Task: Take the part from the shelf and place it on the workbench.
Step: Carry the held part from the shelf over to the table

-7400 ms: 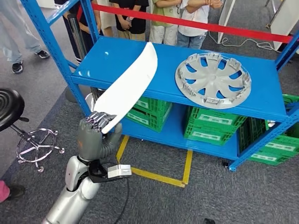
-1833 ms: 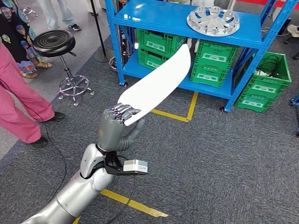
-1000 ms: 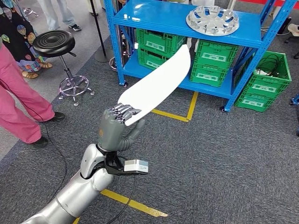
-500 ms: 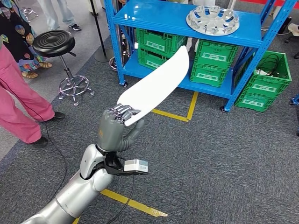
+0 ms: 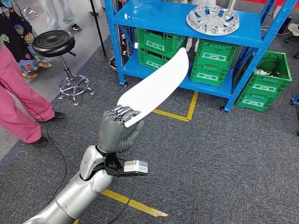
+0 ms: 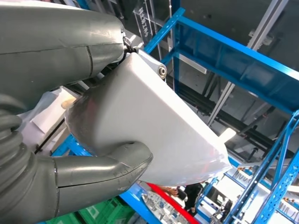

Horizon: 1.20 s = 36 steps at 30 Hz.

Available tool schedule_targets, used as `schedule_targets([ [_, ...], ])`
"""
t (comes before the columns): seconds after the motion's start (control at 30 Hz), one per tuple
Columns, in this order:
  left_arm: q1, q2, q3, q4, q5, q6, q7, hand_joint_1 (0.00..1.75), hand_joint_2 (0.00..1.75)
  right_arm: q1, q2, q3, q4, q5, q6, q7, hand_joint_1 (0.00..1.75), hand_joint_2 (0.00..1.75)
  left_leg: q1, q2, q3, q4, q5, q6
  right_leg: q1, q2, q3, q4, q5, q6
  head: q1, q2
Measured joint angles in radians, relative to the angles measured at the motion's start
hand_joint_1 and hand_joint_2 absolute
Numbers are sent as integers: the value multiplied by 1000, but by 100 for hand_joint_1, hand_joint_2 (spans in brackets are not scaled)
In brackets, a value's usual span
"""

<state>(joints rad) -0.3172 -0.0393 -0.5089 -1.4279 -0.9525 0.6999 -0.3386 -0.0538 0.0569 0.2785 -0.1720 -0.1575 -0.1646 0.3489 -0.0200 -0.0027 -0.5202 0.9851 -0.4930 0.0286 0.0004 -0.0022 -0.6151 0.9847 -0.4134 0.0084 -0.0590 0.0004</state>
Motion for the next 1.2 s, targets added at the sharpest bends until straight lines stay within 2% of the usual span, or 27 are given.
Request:
schedule_targets([
  [1.2, 5, 9, 0, 0, -13, 0, 20, 175, 175, 2, 0, 0, 0, 7, -23, -4, 0, 0, 0, 0, -2, 0, 0, 0, 0, 0, -2, 0, 0, 0, 0, 0],
])
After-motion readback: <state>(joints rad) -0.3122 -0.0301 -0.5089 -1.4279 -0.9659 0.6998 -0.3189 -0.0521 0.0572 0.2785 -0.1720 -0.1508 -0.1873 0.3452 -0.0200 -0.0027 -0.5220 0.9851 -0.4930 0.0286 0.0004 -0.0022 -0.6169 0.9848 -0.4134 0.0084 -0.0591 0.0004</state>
